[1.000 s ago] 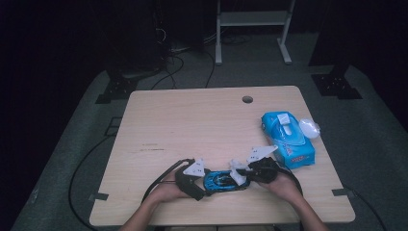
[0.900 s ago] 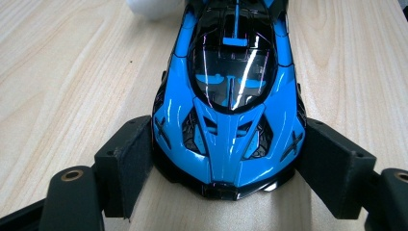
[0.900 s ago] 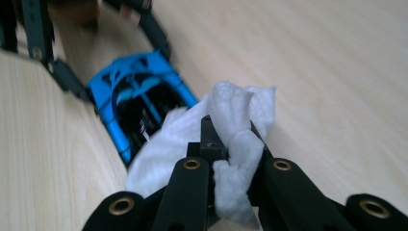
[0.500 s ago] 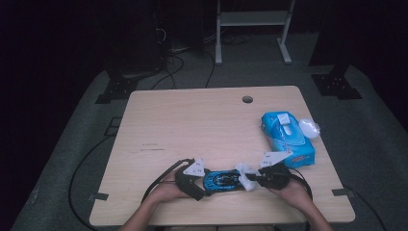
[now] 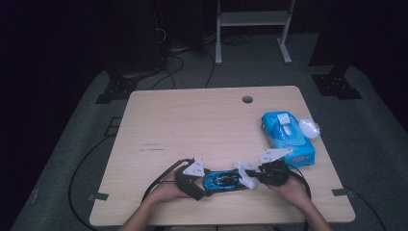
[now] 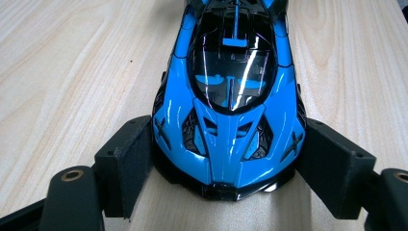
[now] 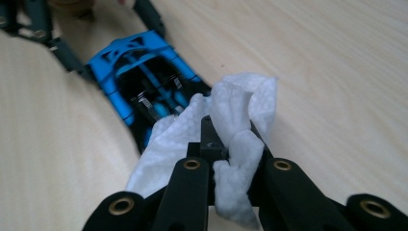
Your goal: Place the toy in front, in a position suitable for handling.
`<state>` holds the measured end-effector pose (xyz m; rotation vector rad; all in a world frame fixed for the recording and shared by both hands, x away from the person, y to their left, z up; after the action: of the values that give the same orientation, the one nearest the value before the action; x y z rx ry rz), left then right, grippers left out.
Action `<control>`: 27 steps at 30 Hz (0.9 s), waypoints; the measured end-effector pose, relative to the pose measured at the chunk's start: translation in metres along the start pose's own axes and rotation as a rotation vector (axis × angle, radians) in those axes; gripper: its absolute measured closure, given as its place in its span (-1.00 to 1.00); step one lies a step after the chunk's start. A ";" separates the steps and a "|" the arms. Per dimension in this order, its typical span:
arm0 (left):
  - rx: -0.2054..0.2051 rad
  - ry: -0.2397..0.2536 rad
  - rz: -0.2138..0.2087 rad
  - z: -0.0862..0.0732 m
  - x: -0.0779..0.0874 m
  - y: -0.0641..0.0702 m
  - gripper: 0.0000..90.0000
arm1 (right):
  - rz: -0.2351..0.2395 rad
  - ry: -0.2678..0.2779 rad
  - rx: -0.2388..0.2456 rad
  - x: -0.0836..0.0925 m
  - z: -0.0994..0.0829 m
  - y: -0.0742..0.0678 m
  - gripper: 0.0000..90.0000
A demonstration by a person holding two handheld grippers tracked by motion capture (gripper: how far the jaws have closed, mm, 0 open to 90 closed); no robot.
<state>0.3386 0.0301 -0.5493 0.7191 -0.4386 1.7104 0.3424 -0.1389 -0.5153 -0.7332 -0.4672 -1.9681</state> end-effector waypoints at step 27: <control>-0.004 -0.001 -0.003 0.000 0.000 0.000 -0.47 | 0.053 0.015 -0.002 0.003 0.005 -0.011 0.86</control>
<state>0.3384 0.0296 -0.5493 0.7174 -0.4419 1.7062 0.3329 -0.1321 -0.5099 -0.7247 -0.4332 -1.9233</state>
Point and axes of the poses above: each handheld gripper's, and its own axes: x roughly backward along the jaws, z roughly out of its top, y roughly to its right, the point moved 10 cm from there along -x, roughly forward along the jaws, and after that the axes turned 7 degrees about x, right-handed, at the moved point
